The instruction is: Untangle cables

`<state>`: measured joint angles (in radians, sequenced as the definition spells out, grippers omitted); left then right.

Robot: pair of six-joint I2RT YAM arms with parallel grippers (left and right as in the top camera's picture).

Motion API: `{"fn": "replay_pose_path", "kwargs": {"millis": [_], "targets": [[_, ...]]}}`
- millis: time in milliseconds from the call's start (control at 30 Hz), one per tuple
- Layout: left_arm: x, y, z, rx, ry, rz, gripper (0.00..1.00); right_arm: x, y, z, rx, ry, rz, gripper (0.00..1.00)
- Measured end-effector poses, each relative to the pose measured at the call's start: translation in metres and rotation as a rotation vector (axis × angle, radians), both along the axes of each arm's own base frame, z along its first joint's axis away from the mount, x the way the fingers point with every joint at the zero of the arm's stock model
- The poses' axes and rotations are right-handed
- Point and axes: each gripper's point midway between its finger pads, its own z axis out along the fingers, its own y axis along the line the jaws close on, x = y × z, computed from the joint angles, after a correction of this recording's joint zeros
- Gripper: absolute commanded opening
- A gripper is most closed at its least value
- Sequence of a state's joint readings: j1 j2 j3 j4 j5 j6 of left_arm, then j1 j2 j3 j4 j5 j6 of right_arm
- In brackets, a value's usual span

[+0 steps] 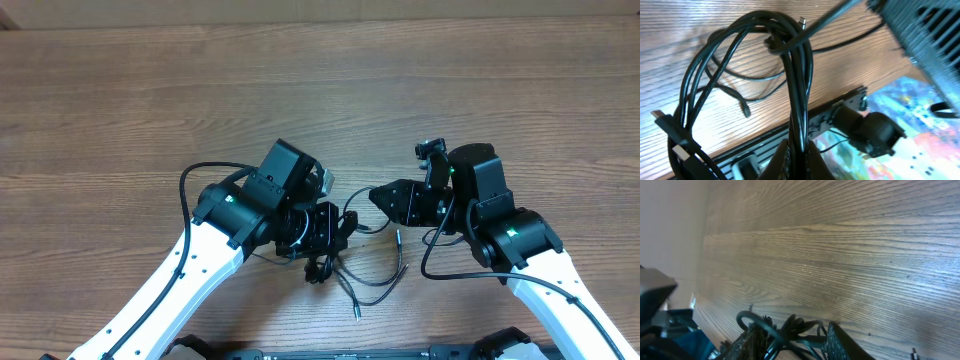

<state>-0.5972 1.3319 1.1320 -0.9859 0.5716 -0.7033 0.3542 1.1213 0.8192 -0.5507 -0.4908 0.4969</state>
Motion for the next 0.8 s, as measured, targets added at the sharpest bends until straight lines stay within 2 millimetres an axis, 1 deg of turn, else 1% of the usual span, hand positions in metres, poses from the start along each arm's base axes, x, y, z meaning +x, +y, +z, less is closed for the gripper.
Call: {"fn": "replay_pose_path", "kwargs": {"millis": [100,200,333,500,633,700,800], "targets": [[-0.002,0.001,-0.001,0.007,-0.001,-0.01,0.04,0.001,0.0,0.001,0.01,0.012,-0.016,0.38],[-0.002,-0.005,0.003,-0.022,-0.018,-0.033,0.04,0.002,-0.001,0.0,0.009,0.016,-0.026,0.38],[0.003,-0.015,0.011,-0.081,-0.047,-0.047,0.04,0.002,-0.001,0.0,0.009,0.018,-0.033,0.38],[0.013,-0.025,0.02,-0.135,-0.054,-0.005,0.04,0.003,-0.002,-0.001,0.005,0.019,-0.041,0.38],[0.022,-0.035,0.032,-0.199,-0.075,0.018,0.04,0.003,-0.003,-0.001,-0.003,0.016,-0.041,0.38],[0.024,-0.041,0.037,-0.234,-0.081,0.015,0.04,0.004,-0.005,-0.002,-0.011,0.01,-0.044,0.38],[0.023,-0.044,0.04,-0.263,-0.07,0.008,0.04,0.005,-0.006,-0.003,-0.019,0.007,-0.048,0.38]]}}
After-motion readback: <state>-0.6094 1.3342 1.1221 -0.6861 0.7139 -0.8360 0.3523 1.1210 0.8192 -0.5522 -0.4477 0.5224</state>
